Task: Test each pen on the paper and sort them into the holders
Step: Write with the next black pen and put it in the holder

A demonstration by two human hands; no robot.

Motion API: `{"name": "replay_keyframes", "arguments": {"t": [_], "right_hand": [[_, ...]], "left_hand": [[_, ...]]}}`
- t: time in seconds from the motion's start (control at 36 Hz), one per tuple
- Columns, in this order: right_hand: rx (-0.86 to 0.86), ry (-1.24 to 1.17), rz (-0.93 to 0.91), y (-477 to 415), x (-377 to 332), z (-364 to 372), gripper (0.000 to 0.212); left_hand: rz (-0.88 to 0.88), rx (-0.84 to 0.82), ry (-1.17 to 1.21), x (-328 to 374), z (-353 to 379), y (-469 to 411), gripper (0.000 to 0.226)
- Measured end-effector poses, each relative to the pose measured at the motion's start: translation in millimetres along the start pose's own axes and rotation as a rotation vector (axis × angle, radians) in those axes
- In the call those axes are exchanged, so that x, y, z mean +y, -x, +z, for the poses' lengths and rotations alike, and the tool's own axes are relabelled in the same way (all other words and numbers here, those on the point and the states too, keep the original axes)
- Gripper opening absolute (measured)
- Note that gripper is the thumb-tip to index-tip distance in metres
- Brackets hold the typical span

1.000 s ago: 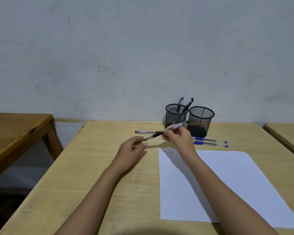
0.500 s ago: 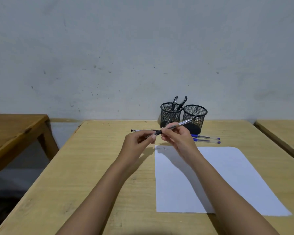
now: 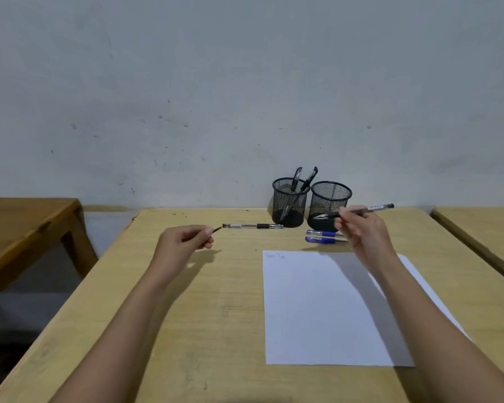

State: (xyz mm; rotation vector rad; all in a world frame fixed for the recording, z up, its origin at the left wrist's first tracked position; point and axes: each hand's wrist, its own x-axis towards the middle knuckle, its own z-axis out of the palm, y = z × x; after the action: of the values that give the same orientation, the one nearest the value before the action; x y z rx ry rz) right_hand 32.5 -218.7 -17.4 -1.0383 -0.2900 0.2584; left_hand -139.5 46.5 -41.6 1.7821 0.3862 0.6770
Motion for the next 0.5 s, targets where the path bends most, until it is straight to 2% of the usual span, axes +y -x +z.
{"name": "replay_keyframes", "arguments": {"t": [0.11,0.19,0.28,0.5], "right_hand": [[-0.051,0.09,-0.005,7.7,19.6,13.4,0.021],[-0.023,0.108,-0.006,10.4,31.4,11.8,0.025],[0.003,0.116,0.029,10.1,36.2,7.7,0.022],[0.05,0.106,0.083,5.4,38.5,1.4,0.023]], "left_hand": [[-0.028,-0.021,-0.044,-9.6,30.6,3.7,0.011],[-0.021,-0.021,-0.098,-20.3,45.9,3.8,0.009],[0.012,-0.05,-0.228,-28.3,50.6,-1.6,0.019],[0.062,-0.051,-0.313,-36.1,62.5,-15.2,0.022]]}}
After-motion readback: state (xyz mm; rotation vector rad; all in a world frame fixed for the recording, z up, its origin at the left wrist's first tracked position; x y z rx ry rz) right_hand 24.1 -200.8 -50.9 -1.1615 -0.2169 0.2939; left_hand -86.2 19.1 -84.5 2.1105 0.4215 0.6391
